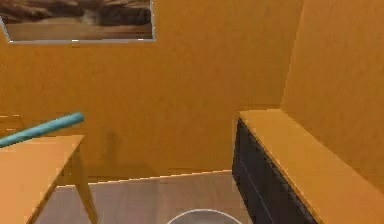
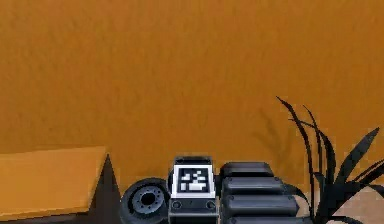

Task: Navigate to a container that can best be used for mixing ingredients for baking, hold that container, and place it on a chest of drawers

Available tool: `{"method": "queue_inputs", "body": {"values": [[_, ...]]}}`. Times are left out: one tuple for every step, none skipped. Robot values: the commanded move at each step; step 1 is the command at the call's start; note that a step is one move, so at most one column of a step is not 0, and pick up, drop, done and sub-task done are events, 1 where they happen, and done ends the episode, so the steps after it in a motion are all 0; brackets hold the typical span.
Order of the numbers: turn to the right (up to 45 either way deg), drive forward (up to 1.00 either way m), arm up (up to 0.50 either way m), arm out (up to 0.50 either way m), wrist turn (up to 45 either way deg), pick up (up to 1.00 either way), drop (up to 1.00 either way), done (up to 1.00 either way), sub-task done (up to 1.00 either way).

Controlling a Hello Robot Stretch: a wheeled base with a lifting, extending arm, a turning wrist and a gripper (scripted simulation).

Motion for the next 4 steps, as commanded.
{"method": "queue_inputs", "body": {"values": [[30.0, 0.00, 0.00, 0.00, 0.0, 0.00, 0.00, 0.00, 0.00], [-30.0, 0.00, 0.00, 0.00, 0.0, 0.00, 0.00, 0.00, 0.00], [27.0, 0.00, 0.00, 0.00, 0.0, 0.00, 0.00, 0.00, 0.00], [-24.0, 0.00, 0.00, 0.00, 0.0, 0.00, 0.00, 0.00, 0.00]]}}
